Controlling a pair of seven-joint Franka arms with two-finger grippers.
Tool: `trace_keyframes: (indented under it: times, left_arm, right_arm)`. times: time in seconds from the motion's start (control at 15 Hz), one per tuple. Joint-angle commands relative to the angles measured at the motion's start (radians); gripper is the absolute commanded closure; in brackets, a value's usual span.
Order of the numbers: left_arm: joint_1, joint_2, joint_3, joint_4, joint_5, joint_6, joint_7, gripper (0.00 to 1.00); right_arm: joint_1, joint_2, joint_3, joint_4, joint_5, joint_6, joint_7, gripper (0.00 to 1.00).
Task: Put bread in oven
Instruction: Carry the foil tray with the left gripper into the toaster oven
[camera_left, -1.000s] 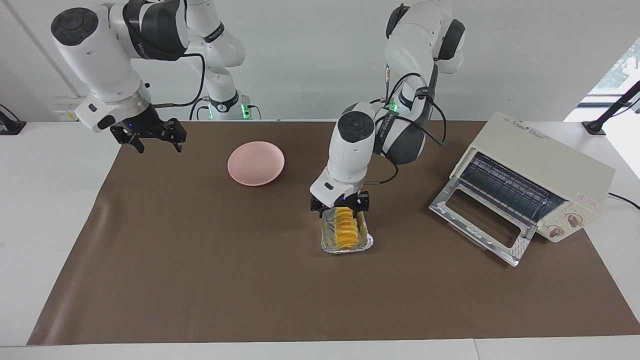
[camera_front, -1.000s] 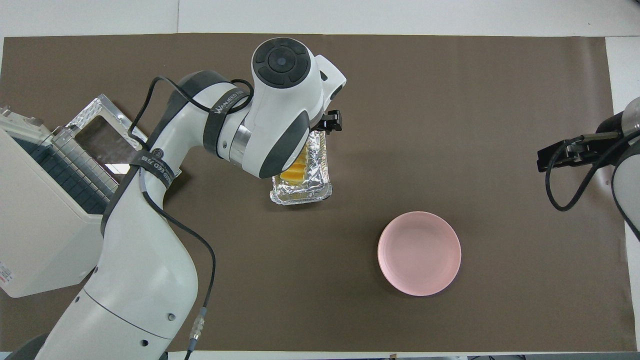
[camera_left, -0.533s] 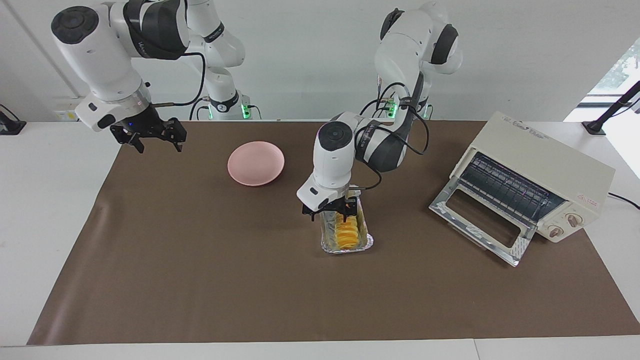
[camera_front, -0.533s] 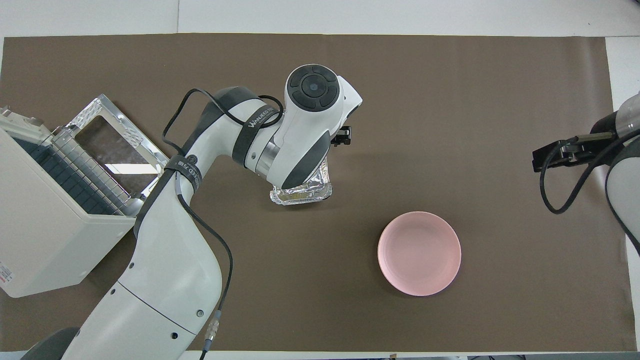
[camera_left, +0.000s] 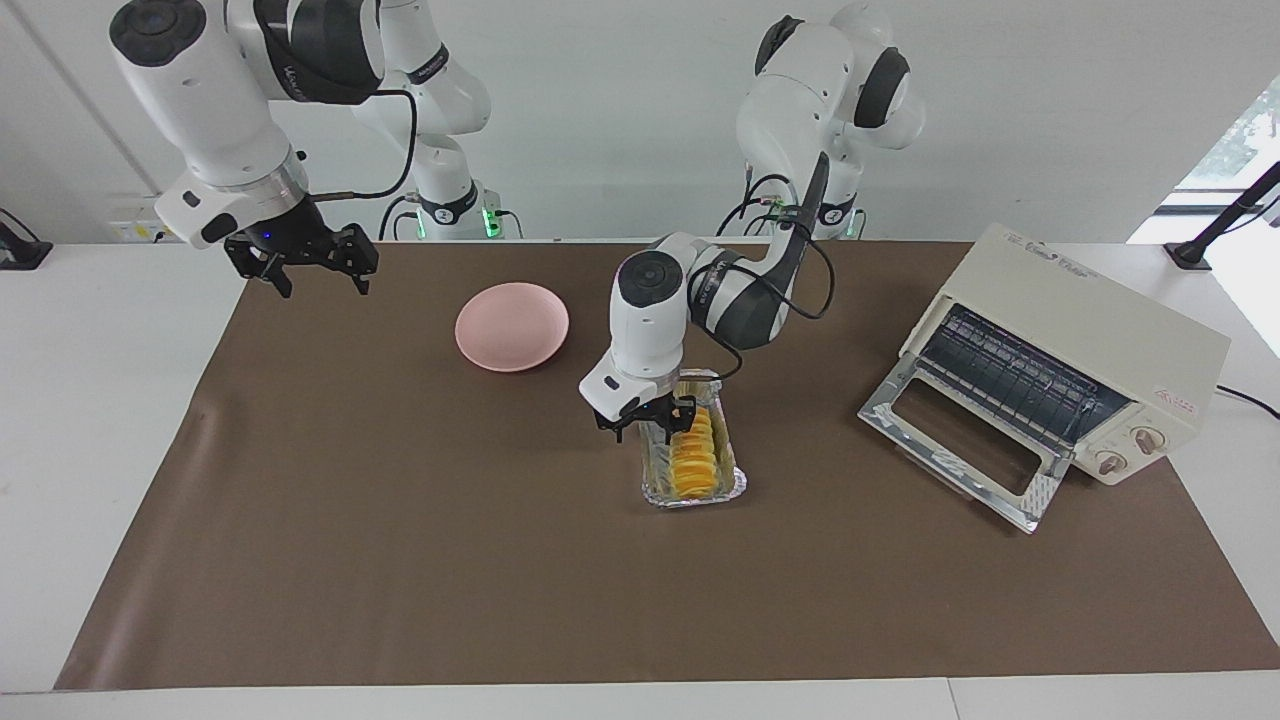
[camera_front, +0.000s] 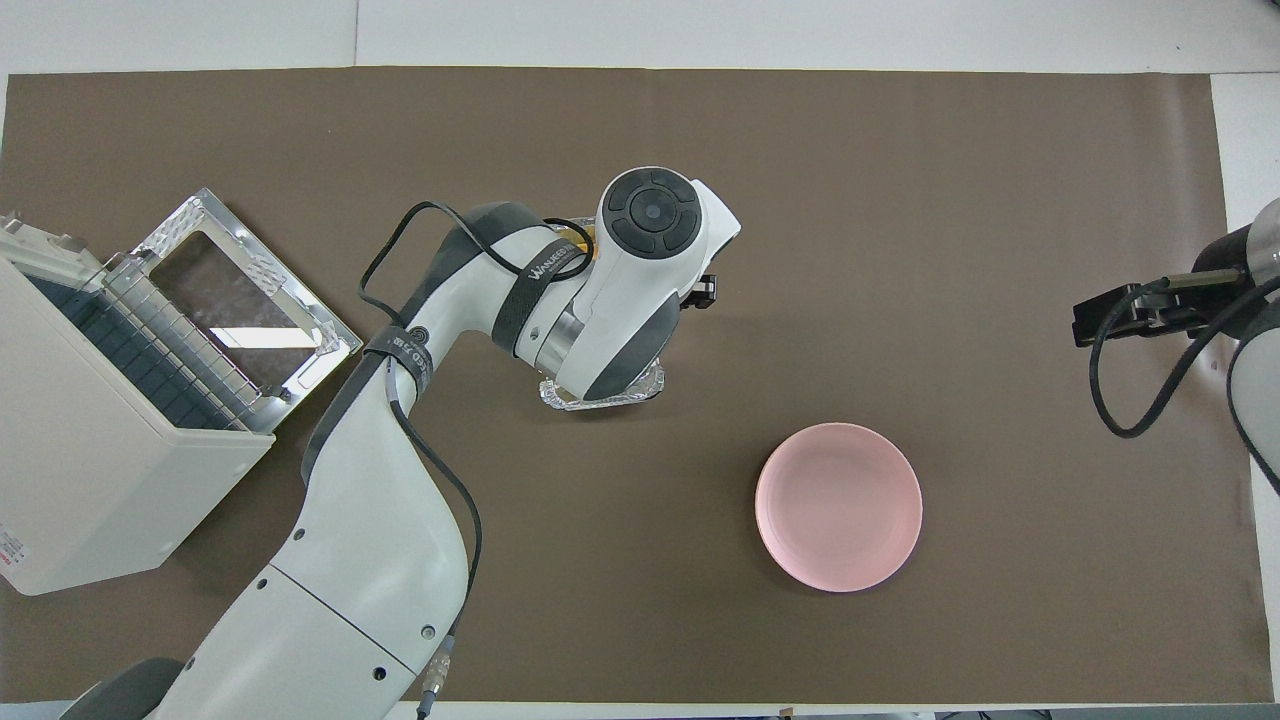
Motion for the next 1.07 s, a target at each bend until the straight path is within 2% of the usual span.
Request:
trace_keyframes:
  times: [0.0, 0.27, 0.33, 0.47, 0.8, 1.0]
  left_arm:
    - [-0.018, -0.009, 0.016, -0.034, 0.019, 0.021, -0.018, 0.44]
    - [-0.019, -0.012, 0.016, -0.049, 0.019, 0.023, -0.019, 0.65]
    - [-0.022, -0.014, 0.016, -0.049, 0.019, 0.023, -0.019, 0.72]
    - [-0.035, -0.017, 0.016, -0.055, 0.019, 0.009, -0.019, 1.0]
    - [-0.035, -0.022, 0.017, -0.052, 0.016, -0.037, -0.018, 1.0]
    - [-0.033, -0.023, 0.084, 0.035, 0.007, -0.159, -0.021, 1.0]
  right_arm:
    - [-0.009, -0.007, 0.006, -0.001, -0.004, -0.014, -0.006, 0.0]
    - [-0.009, -0.007, 0.006, 0.001, -0.004, -0.016, -0.006, 0.0]
    - [-0.009, -0.007, 0.006, -0.001, -0.004, -0.016, -0.006, 0.0]
    - [-0.009, -0.007, 0.006, -0.001, -0.004, -0.016, -0.006, 0.0]
    - [-0.009, -0.007, 0.006, -0.001, -0.004, -0.016, -0.006, 0.0]
    - [-0.009, -0.007, 0.006, 0.001, -0.004, -0.016, -0.006, 0.0]
